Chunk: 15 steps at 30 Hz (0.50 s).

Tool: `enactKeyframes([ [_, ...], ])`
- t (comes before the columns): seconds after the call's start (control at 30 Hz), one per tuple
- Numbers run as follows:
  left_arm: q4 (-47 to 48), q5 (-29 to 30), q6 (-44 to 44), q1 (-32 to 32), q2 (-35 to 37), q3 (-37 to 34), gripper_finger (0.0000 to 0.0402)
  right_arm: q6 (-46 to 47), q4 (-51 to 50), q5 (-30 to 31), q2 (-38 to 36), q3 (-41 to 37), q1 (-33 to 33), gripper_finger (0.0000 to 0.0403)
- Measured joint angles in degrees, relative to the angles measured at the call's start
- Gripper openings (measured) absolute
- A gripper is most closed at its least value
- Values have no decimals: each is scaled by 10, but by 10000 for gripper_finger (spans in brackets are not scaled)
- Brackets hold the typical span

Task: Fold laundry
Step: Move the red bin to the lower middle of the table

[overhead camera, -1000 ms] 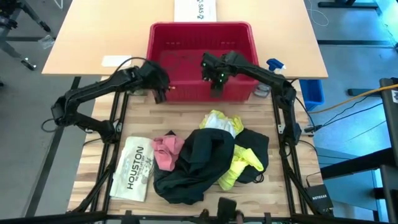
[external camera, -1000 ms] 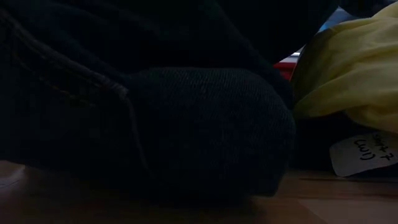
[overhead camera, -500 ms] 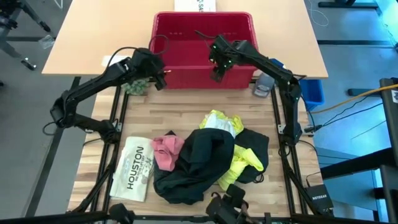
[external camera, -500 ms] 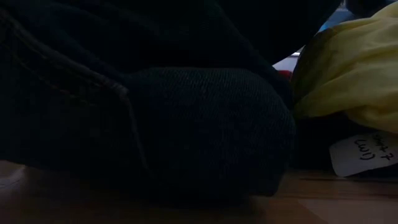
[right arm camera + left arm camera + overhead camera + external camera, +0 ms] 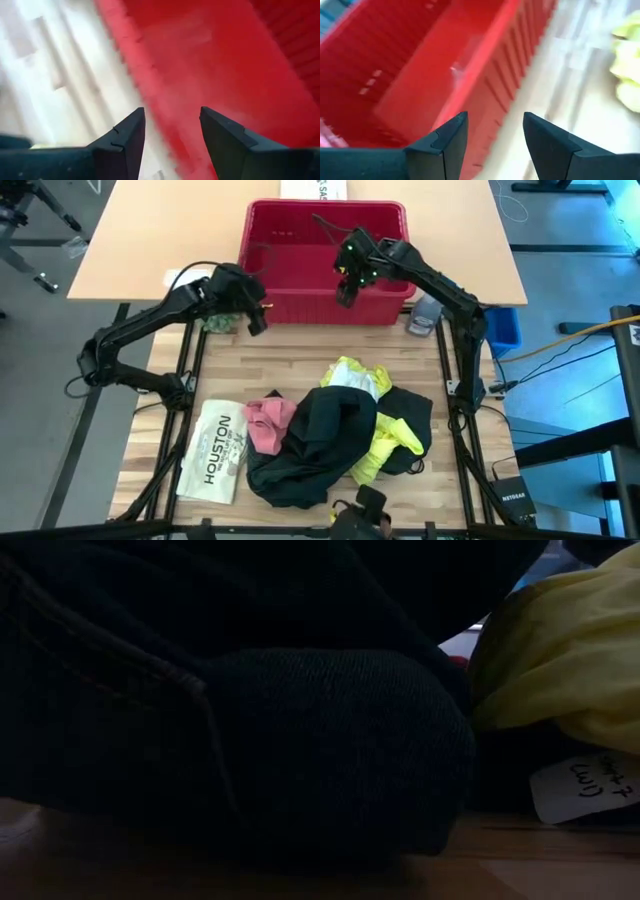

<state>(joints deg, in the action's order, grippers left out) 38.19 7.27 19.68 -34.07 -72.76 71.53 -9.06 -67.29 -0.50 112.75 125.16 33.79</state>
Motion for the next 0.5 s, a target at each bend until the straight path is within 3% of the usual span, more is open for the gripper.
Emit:
enactKeyframes([
  [0.13,10,-12,2,5,-11,0,145,0,-54,-24,1,-1,-14,146],
  [0.33,20,-51,-2,-3,-30,0,15,-9,-78,-48,3,-12,-32,17],
  [0.5,16,-54,4,-27,-63,0,3,-6,-69,-46,4,-28,-20,16],
])
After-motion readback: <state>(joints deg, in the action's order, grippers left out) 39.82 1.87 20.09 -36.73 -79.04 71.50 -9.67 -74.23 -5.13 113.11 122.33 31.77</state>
